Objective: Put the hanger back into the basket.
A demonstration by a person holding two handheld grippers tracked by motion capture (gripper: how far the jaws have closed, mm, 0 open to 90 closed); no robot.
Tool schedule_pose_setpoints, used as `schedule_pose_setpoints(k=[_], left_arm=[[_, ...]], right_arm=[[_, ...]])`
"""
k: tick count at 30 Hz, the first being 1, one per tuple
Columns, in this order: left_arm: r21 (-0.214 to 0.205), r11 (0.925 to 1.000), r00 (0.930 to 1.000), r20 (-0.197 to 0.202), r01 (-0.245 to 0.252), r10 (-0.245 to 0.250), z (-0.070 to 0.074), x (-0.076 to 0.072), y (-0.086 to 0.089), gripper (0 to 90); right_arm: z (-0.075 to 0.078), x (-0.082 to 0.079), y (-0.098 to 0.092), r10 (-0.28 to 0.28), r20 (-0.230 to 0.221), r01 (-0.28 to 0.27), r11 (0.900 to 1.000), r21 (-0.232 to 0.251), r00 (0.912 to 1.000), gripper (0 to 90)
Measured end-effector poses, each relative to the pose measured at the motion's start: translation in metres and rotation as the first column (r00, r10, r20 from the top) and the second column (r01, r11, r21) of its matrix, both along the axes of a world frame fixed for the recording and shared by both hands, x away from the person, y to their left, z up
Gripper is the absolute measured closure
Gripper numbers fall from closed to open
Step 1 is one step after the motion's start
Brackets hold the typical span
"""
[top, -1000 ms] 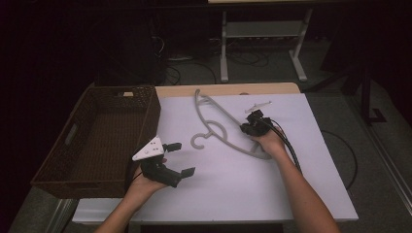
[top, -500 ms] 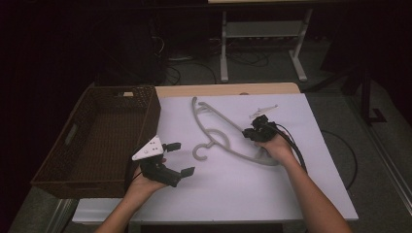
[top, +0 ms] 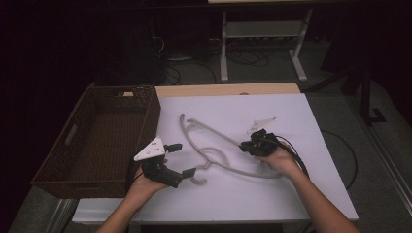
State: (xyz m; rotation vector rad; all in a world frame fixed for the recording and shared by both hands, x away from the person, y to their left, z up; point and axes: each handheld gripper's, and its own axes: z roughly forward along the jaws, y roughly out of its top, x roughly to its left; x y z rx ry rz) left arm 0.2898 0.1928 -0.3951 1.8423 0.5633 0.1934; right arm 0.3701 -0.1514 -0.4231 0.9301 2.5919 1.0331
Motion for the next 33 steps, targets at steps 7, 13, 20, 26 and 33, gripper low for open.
schedule_pose_setpoints(k=[7, 13, 20, 26, 33], left_arm=[[0.005, 1.0, 1.0, -0.001, 0.003, -0.003, 0.0, -0.001, -0.001, 0.0], [0.004, 1.0, 1.0, 0.0, 0.004, -0.004, 0.0, -0.001, -0.001, 0.0], [0.004, 1.0, 1.0, -0.002, 0.007, -0.007, -0.001, -0.001, -0.002, 0.0], [0.008, 1.0, 1.0, -0.002, 0.006, -0.006, -0.001, -0.001, -0.001, 0.0], [0.006, 1.0, 1.0, -0.001, 0.004, -0.004, -0.001, -0.001, -0.002, 0.0]], right_arm=[[-0.002, -0.022, 0.008, 0.108, -0.008, -0.108, 0.9942, -0.003, 0.9941, 80.1], [-0.009, -0.034, 0.012, 0.183, -0.005, -0.183, 0.9827, -0.028, 0.9831, 79.6], [-0.008, -0.038, 0.01, 0.157, -0.006, -0.157, 0.9872, -0.028, 0.9876, 63.3], [0.002, -0.052, 0.001, 0.114, 0.002, -0.114, 0.9935, 0.004, 0.9935, 69.7], [-0.004, -0.071, -0.008, 0.097, -0.029, -0.097, 0.9948, -0.028, 0.9949, 89.2]])
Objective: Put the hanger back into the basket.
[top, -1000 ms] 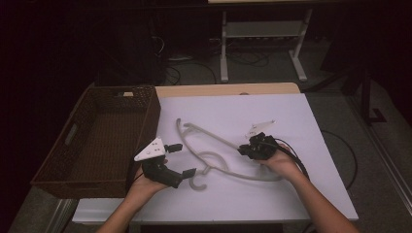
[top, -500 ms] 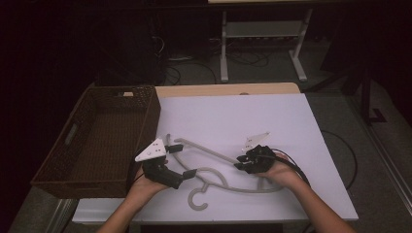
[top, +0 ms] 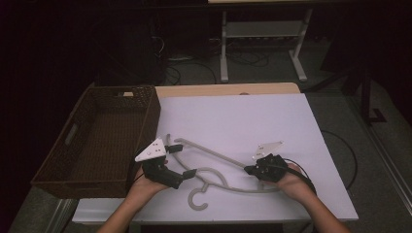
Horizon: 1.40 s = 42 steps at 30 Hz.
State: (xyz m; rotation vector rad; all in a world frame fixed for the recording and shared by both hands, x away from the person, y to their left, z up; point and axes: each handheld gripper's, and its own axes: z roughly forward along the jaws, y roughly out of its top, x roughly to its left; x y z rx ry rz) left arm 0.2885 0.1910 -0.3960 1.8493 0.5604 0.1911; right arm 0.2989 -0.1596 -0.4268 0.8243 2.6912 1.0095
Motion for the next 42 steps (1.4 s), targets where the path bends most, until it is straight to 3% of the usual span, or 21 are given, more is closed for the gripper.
schedule_pose_setpoints(k=[10, 15, 20, 25, 27, 29, 31, 33, 34, 35, 36, 37, 39, 40, 42], left_arm=[[0.003, 1.0, 1.0, 0.001, 0.003, -0.003, -0.001, 0.0, 0.0, 0.0], [0.001, 1.0, 1.0, -0.001, 0.002, -0.002, 0.0, 0.0, -0.001, 0.0], [0.003, 1.0, 1.0, -0.001, 0.003, -0.003, -0.001, 0.0, -0.001, 0.0], [0.004, 1.0, 1.0, -0.001, 0.006, -0.006, -0.001, 0.0, -0.001, 0.0], [0.004, 1.0, 1.0, -0.001, 0.005, -0.005, -0.001, 0.0, -0.001, 0.0], [0.003, 1.0, 1.0, -0.002, 0.005, -0.005, -0.001, 0.0, -0.001, 0.0], [0.004, 1.0, 1.0, -0.003, 0.006, -0.006, -0.001, 0.0, -0.001, 0.0], [0.004, 1.0, 1.0, -0.002, 0.006, -0.006, -0.001, 0.0, -0.001, 0.0], [0.006, 1.0, 1.0, 0.001, 0.005, -0.005, -0.001, 0.001, 0.0, 0.0], [0.006, 1.0, 1.0, 0.001, 0.005, -0.005, -0.001, 0.001, 0.0, 0.0], [0.005, 1.0, 1.0, -0.002, 0.004, -0.004, -0.001, 0.001, 0.0, 0.0], [0.005, 1.0, 1.0, -0.002, 0.004, -0.004, -0.001, 0.001, 0.0, 0.0], [0.005, 1.0, 1.0, 0.002, 0.006, -0.006, -0.001, 0.001, -0.001, 0.0], [0.009, 0.9999, 1.0, 0.001, 0.007, -0.007, -0.001, 0.0, -0.001, 0.0], [0.011, 0.9999, 1.0, -0.001, 0.008, -0.008, -0.001, 0.0, -0.002, 0.0]], right_arm=[[-0.008, 0.006, 0.008, -0.028, 0.001, 0.028, 0.9979, -0.059, 0.9996, 89.4], [-0.008, 0.016, 0.005, -0.058, 0.034, 0.061, 0.9939, -0.092, 0.9977, 89.5], [-0.008, 0.038, -0.005, -0.111, 0.056, 0.117, 0.986, -0.119, 0.9922, 89.5], [-0.009, 0.068, -0.022, -0.181, 0.073, 0.188, 0.9753, -0.115, 0.9808, 89.5], [-0.009, 0.072, -0.023, -0.197, 0.074, 0.205, 0.9721, -0.114, 0.9775, 89.5], [-0.01, 0.085, -0.03, -0.231, 0.076, 0.239, 0.9637, -0.118, 0.9698, 89.4], [-0.009, 0.09, -0.031, -0.24, 0.07, 0.246, 0.9638, -0.103, 0.9683, 89.4], [-0.008, 0.09, -0.032, -0.235, 0.071, 0.241, 0.966, -0.094, 0.9694, 89.4], [-0.001, 0.086, -0.027, -0.198, 0.069, 0.202, 0.978, -0.053, 0.9778, 89.3], [-0.001, 0.086, -0.027, -0.198, 0.069, 0.202, 0.978, -0.053, 0.9778, 89.3], [0.003, 0.081, -0.018, -0.151, 0.06, 0.152, 0.9884, -0.001, 0.9866, 86.1], [0.005, 0.079, -0.012, -0.12, 0.059, 0.119, 0.9926, 0.023, 0.991, 84.8], [0.006, 0.076, -0.005, -0.092, 0.051, 0.09, 0.9951, 0.042, 0.9945, 84.2], [0.008, 0.073, 0.01, -0.029, 0.048, 0.026, 0.9976, 0.064, 0.9984, 82.3], [0.009, 0.072, 0.019, -0.008, 0.043, 0.005, 0.9966, 0.082, 0.999, 81.9]])
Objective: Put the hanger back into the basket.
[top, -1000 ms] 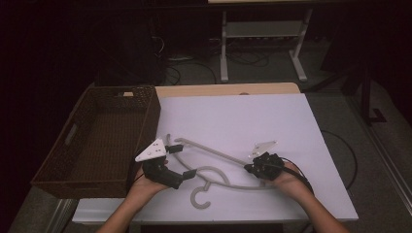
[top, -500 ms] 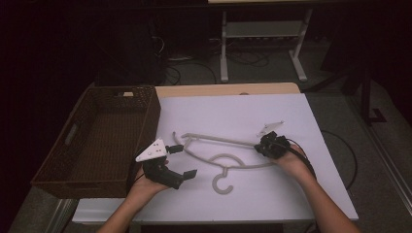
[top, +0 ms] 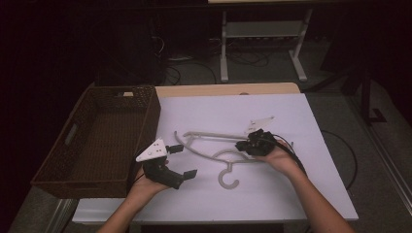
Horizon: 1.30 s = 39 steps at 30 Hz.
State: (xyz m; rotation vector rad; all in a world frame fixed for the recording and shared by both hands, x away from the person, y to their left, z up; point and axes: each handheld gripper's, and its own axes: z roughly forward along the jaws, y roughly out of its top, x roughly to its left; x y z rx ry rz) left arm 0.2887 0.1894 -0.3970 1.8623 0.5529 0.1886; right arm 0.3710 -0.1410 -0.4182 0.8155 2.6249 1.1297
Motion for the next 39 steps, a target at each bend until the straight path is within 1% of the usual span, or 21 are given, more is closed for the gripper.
schedule_pose_setpoints(k=[2, 3, 4, 5, 6, 7, 8, 10, 11, 14, 21, 22, 27, 29, 30, 31, 33, 35, 37, 38, 39], left_arm=[[0.0, 1.0, 1.0, -0.001, 0.002, -0.002, 0.0, 0.0, 0.0, 0.0], [0.0, 1.0, 1.0, -0.001, 0.002, -0.002, 0.0, 0.0, 0.0, 0.0], [0.001, 1.0, 1.0, -0.001, 0.003, -0.003, -0.001, 0.0, 0.0, 0.0], [0.001, 1.0, 1.0, -0.001, 0.003, -0.003, -0.001, 0.0, 0.0, 0.0], [0.0, 1.0, 1.0, -0.002, 0.003, -0.003, -0.001, 0.0, 0.0, 0.0], [0.0, 1.0, 1.0, -0.002, 0.003, -0.003, -0.001, 0.0, 0.0, 0.0], [0.0, 1.0, 1.0, -0.002, 0.003, -0.003, -0.001, 0.0, 0.001, 0.0], [0.001, 1.0, 1.0, -0.002, 0.002, -0.002, -0.001, 0.0, 0.001, 0.0], [0.001, 1.0, 1.0, -0.002, 0.002, -0.002, -0.001, 0.0, 0.001, 0.0], [0.003, 1.0, 1.0, 0.001, 0.005, -0.005, -0.001, -0.001, 0.001, 0.0], [0.004, 1.0, 1.0, 0.002, 0.006, -0.006, -0.001, -0.001, 0.0, 0.0], [0.003, 1.0, 1.0, 0.002, 0.005, -0.005, -0.001, -0.001, 0.0, 0.0], [0.004, 1.0, 1.0, 0.0, 0.003, -0.003, -0.001, -0.001, 0.001, 0.0], [0.005, 1.0, 1.0, 0.003, 0.001, -0.001, 0.0, -0.001, 0.002, 0.0], [0.001, 1.0, 1.0, 0.002, -0.001, 0.001, 0.0, -0.001, 0.002, 0.0], [0.001, 1.0, 1.0, 0.002, -0.002, 0.002, 0.0, -0.001, 0.002, 0.0], [0.004, 1.0, 1.0, 0.003, -0.002, 0.002, 0.0, -0.001, 0.003, 0.0], [0.004, 1.0, 1.0, 0.003, -0.002, 0.002, 0.0, -0.001, 0.003, 0.0], [0.0, 1.0, 1.0, 0.0, -0.004, 0.004, 0.0, -0.001, 0.003, 0.0], [0.004, 1.0, 1.0, 0.003, -0.003, 0.003, 0.0, -0.001, 0.003, 0.0], [0.004, 1.0, 1.0, 0.003, -0.003, 0.003, 0.0, -0.001, 0.003, 0.0]], right_arm=[[0.002, 0.0, 0.023, 0.068, -0.005, -0.068, 0.9972, 0.033, 0.9977, 81.5], [0.002, 0.0, 0.023, 0.068, -0.005, -0.068, 0.9972, 0.033, 0.9977, 81.5], [0.001, 0.001, 0.037, 0.098, -0.011, -0.098, 0.9943, 0.044, 0.9951, 81.5], [0.001, 0.001, 0.037, 0.098, -0.011, -0.098, 0.9943, 0.044, 0.9951, 81.5], [0.0, 0.003, 0.049, 0.131, 0.006, -0.131, 0.9908, 0.034, 0.9914, 81.4], [0.0, 0.003, 0.049, 0.131, 0.006, -0.131, 0.9908, 0.034, 0.9914, 81.4], [-0.003, 0.004, 0.06, 0.147, 0.003, -0.147, 0.9888, 0.026, 0.9891, 80.7], [-0.006, 0.007, 0.069, 0.161, 0.004, -0.161, 0.9868, 0.016, 0.987, 79.9], [-0.006, 0.007, 0.069, 0.161, 0.004, -0.161, 0.9868, 0.016, 0.987, 79.9], [-0.012, 0.009, 0.085, 0.175, -0.011, -0.175, 0.9845, 0.007, 0.9845, 76.9], [-0.022, 0.014, 0.1, 0.174, -0.024, -0.174, 0.9845, -0.023, 0.9845, 75.3], [-0.025, 0.015, 0.103, 0.17, -0.035, -0.171, 0.9849, -0.029, 0.9849, 75.5], [-0.028, 0.017, 0.104, 0.193, -0.021, -0.193, 0.9801, -0.046, 0.9811, 79.8], [-0.028, 0.015, 0.104, 0.197, -0.032, -0.198, 0.9793, -0.043, 0.98, 80.2], [-0.028, 0.012, 0.104, 0.223, -0.032, -0.224, 0.9735, -0.046, 0.9744, 80.2], [-0.028, 0.012, 0.104, 0.223, -0.032, -0.224, 0.9735, -0.046, 0.9744, 80.2], [-0.027, 0.006, 0.104, 0.252, -0.035, -0.254, 0.966, -0.051, 0.9671, 80.2], [-0.027, -0.003, 0.105, 0.294, -0.039, -0.296, 0.954, -0.047, 0.9549, 80.2], [-0.026, -0.014, 0.105, 0.338, -0.045, -0.34, 0.939, -0.049, 0.9399, 80.2], [-0.026, -0.024, 0.105, 0.377, -0.053, -0.379, 0.9241, -0.05, 0.9249, 80.2], [-0.026, -0.024, 0.105, 0.377, -0.053, -0.379, 0.9241, -0.05, 0.9249, 80.2]])
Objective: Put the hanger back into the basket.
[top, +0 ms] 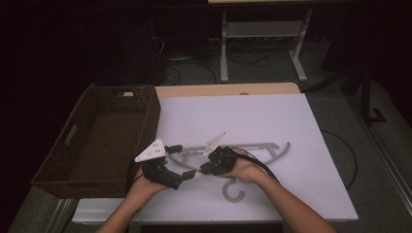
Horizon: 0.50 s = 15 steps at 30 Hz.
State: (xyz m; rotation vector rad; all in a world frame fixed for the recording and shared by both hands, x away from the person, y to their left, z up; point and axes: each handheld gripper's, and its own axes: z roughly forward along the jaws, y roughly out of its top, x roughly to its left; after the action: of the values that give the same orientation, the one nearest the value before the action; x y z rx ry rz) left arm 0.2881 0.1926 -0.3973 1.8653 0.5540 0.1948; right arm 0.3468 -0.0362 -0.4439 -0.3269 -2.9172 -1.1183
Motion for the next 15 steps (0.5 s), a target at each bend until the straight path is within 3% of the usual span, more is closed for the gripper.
schedule_pose_setpoints(k=[1, 7, 9, 11, 13, 15], left_arm=[[0.0, 1.0, 1.0, -0.001, 0.0, 0.0, 0.0, 0.0, 0.0, 0.0], [-0.004, 1.0, 1.0, -0.005, 0.0, 0.0, 0.0, 0.0, -0.002, 0.0], [-0.006, 1.0, 1.0, -0.006, 0.0, 0.0, 0.0, 0.0, -0.001, 0.0], [-0.003, 1.0, 1.0, -0.003, 0.002, -0.002, 0.0, 0.0, 0.0, 0.0], [-0.005, 1.0, 1.0, -0.003, 0.002, -0.002, 0.0, 0.0, 0.0, 0.0], [-0.004, 1.0, 1.0, -0.003, 0.001, -0.001, 0.0, 0.001, 0.0, 0.0]], right_arm=[[0.0, -0.007, 0.0, 0.027, 0.001, -0.027, 0.9996, -0.003, 0.9996, 80.2], [0.001, -0.011, 0.0, 0.029, 0.003, -0.029, 0.9996, 0.007, 0.9996, 76.9], [0.004, -0.011, -0.003, 0.013, 0.009, -0.013, 0.9998, 0.015, 0.9999, 73.4], [0.013, -0.013, -0.014, -0.018, 0.014, 0.018, 0.9982, 0.057, 0.9997, 65.5], [0.015, -0.014, -0.018, -0.028, 0.015, 0.027, 0.9973, 0.068, 0.9995, 64.0], [0.021, -0.018, -0.029, -0.069, 0.017, 0.067, 0.9933, 0.094, 0.9975, 57.6]])
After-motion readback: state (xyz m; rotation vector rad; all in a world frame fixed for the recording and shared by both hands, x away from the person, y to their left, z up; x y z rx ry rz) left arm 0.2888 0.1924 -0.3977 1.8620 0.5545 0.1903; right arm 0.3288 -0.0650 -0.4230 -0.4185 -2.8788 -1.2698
